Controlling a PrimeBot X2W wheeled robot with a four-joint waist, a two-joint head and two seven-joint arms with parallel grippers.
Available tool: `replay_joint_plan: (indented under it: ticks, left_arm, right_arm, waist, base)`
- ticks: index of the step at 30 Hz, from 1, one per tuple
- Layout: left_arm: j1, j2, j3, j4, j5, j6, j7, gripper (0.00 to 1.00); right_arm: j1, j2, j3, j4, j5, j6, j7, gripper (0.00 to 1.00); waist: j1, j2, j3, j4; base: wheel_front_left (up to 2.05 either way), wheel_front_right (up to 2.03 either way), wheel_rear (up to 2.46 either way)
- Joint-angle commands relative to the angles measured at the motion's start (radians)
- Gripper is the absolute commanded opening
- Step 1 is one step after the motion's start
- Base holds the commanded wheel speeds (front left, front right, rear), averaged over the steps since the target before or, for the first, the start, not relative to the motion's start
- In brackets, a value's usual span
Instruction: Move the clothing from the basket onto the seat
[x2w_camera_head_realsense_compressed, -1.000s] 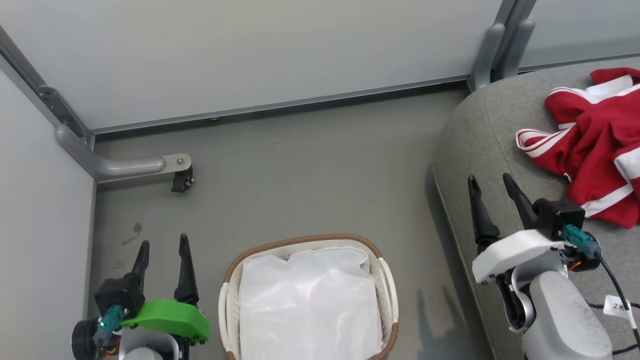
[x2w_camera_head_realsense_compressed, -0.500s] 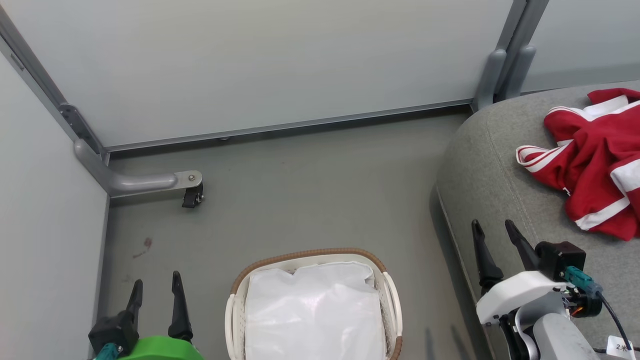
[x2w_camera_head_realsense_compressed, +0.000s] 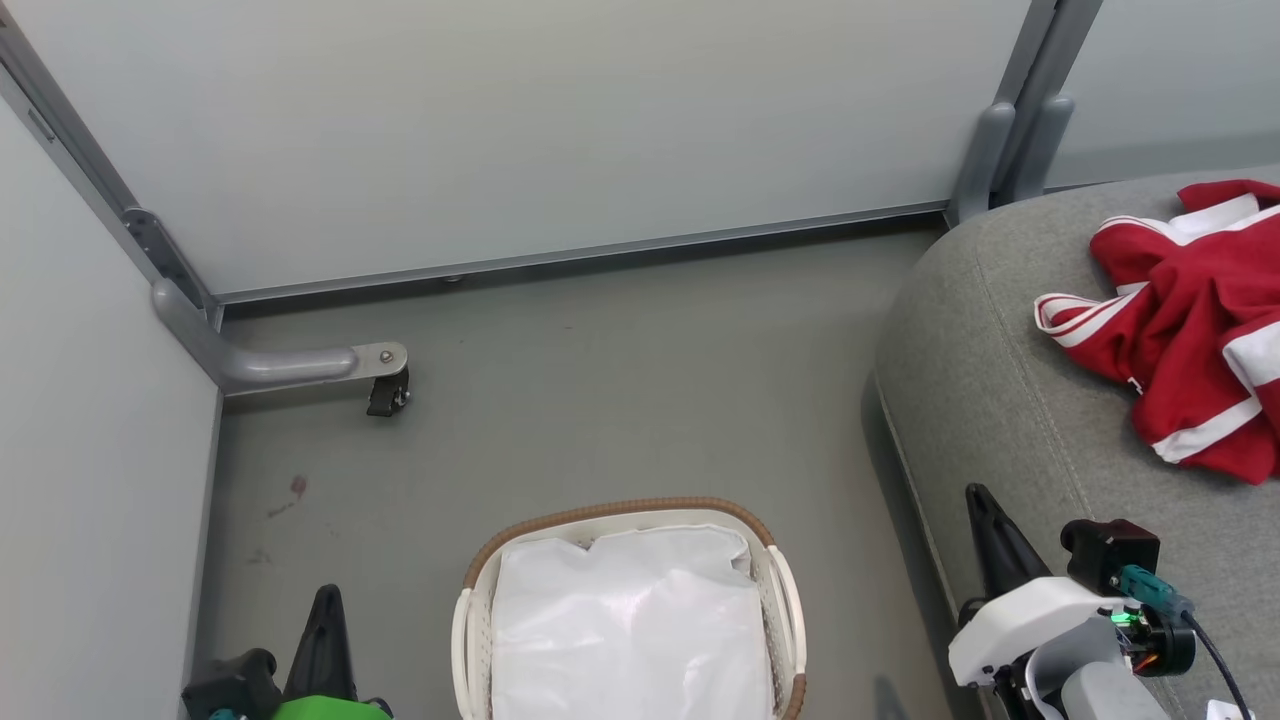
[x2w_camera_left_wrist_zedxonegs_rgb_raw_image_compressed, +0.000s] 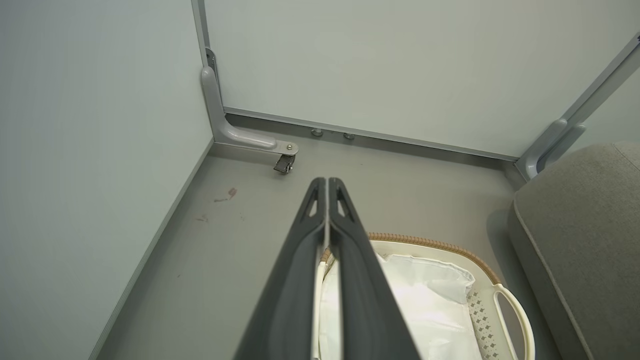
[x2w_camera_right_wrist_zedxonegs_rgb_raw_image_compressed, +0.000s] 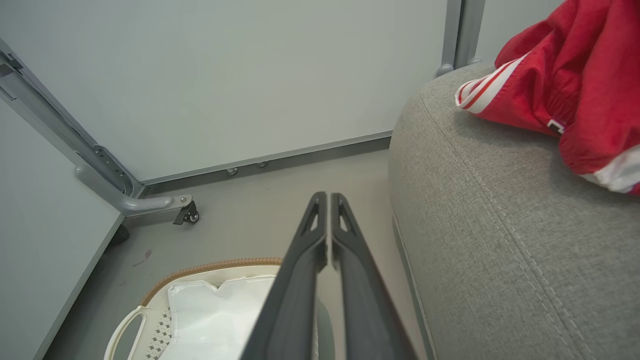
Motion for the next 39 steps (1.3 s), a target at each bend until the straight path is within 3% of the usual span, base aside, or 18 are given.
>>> replay_joint_plan:
  ticks: [1,39]
  left_arm:
    - [-0.008,0.001,0.008,-0.009,-0.035,-0.002,0.010,0.00]
    - [-0.069,0.003,0.068,-0.073,-0.591,-0.032,0.168,0.00]
  right_arm:
    - [-0.011,-0.002,-0.008,-0.011,0.035,0.000,0.013,0.00]
    - [0.025,-0.007,-0.064,-0.123,0.613,0.000,0.172,0.00]
  waist:
    - [0.0000,0.0000,-0.001,0.000]
    - [0.0000,0.0000,-0.018,0.003]
  base:
    - [0.00,0.00,0.00]
    - [0.00,0.00,0.00]
